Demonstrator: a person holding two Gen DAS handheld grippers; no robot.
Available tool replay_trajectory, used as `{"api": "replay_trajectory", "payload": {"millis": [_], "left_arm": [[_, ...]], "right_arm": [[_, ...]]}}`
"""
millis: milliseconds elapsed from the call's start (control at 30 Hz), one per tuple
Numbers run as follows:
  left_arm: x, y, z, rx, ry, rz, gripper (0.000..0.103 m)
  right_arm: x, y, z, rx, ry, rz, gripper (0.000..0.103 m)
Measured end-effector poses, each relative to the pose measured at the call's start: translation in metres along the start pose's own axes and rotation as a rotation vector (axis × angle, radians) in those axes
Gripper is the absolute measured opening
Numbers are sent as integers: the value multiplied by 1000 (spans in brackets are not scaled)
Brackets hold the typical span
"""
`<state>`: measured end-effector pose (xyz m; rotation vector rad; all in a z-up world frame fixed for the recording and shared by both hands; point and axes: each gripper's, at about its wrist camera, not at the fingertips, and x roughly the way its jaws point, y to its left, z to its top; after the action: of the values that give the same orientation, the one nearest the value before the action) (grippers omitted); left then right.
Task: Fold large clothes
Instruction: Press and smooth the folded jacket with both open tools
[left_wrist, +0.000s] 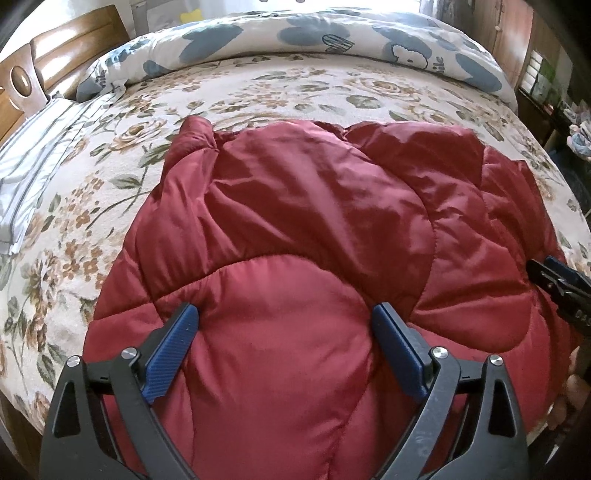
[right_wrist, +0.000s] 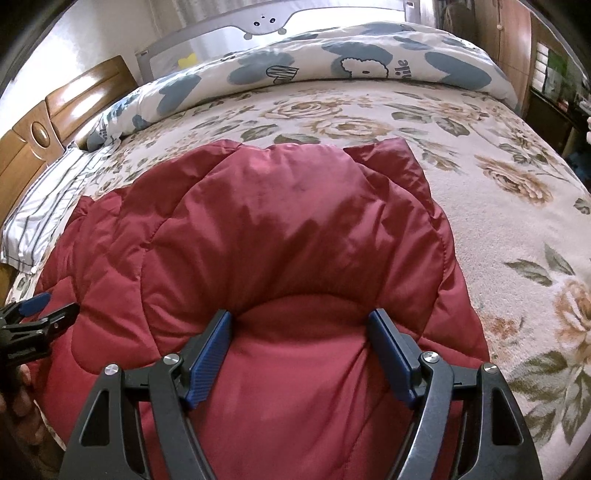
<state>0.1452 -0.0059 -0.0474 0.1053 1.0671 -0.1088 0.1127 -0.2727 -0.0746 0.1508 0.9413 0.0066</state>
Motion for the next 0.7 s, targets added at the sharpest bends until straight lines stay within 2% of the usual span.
{"api": "replay_trajectory", "payload": {"millis": [200, 333, 433, 567, 700], "left_arm": [[-41, -2, -15, 0, -34, -40, 95], [-34, -6, -27, 23, 0, -22, 95], [-30, -4, -33, 17, 2, -23, 95], [-31, -4, -35, 23, -9, -30, 96], [-37, 0, -38, 13, -9, -40, 95]], "right_arm": [[0, 0, 0, 1, -1, 2, 76], [-4, 0, 0, 8, -8, 2, 76], [-22, 3, -4, 13, -21, 10, 76], [-56, 11, -21, -20, -42, 36, 78], [-69, 20, -39, -59, -20, 60, 78]]}}
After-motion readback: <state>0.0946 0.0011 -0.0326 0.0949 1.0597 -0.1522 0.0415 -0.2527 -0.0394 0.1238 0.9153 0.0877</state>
